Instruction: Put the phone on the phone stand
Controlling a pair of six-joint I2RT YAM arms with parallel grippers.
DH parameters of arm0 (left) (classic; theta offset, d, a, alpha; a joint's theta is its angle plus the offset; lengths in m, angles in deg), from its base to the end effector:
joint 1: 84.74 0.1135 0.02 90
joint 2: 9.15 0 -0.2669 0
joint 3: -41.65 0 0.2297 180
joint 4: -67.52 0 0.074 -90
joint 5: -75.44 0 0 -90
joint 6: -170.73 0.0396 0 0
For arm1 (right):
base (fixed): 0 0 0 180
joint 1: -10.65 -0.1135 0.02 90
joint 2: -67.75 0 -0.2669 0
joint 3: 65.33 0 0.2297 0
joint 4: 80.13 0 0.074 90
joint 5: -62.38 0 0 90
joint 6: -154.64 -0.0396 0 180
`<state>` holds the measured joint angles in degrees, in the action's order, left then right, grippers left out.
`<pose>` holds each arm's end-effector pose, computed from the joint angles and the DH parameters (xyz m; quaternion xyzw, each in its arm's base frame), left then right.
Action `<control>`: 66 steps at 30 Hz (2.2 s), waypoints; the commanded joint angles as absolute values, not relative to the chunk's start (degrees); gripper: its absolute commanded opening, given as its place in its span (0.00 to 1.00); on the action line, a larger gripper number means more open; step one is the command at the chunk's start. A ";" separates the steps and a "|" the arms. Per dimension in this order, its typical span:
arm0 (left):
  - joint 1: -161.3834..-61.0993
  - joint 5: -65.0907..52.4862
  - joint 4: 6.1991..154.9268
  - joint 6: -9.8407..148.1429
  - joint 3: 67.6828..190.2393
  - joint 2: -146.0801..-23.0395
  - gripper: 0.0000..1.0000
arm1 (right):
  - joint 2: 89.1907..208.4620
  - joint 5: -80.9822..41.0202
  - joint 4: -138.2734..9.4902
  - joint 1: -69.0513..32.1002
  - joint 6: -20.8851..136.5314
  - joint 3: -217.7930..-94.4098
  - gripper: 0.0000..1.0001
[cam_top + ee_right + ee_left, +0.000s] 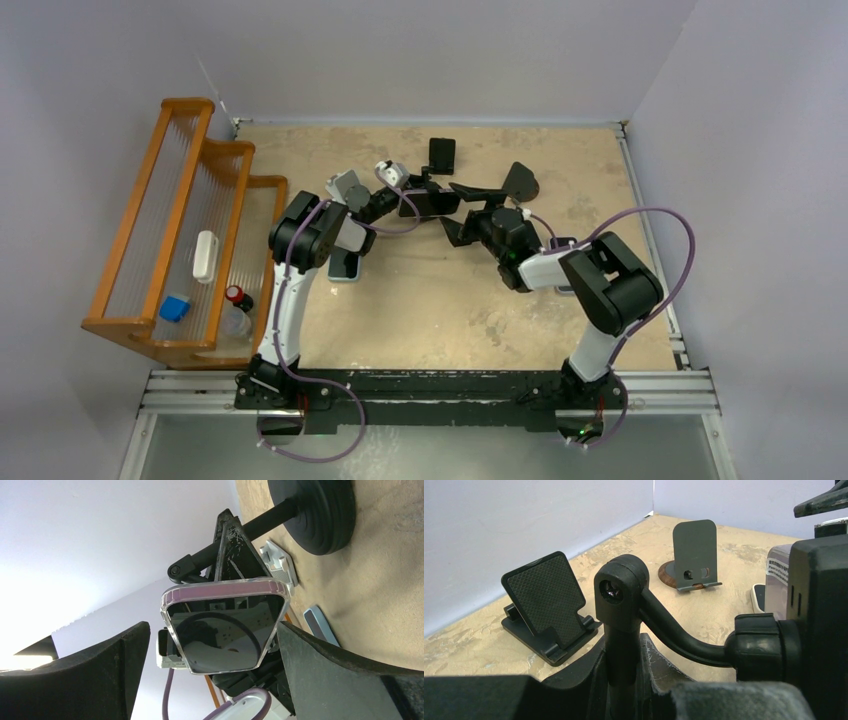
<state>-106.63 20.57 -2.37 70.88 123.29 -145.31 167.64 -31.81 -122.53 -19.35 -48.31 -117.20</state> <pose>0.4076 -0.1883 0.1395 0.2993 0.5496 -0.3833 0.6793 0.2893 0.1637 0.1946 0.5088 0.5385 0.6278 0.2389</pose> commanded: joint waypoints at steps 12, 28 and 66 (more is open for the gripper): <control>-106.89 21.64 -13.14 70.62 123.37 -144.77 0.00 | 171.10 -33.69 -125.12 -19.59 -47.57 -121.04 0.95; -106.89 21.91 -12.87 70.45 123.68 -145.01 0.00 | 173.63 -33.64 -127.44 -20.79 -48.19 -121.88 0.72; -106.80 22.92 -10.94 70.80 124.45 -145.57 0.00 | 161.71 -34.34 -99.09 -20.62 -32.48 -128.52 0.99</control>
<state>-106.22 21.21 -2.67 71.37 123.29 -145.33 162.24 -32.90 -101.78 -20.55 -33.40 -127.12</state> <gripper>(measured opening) 0.191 0.984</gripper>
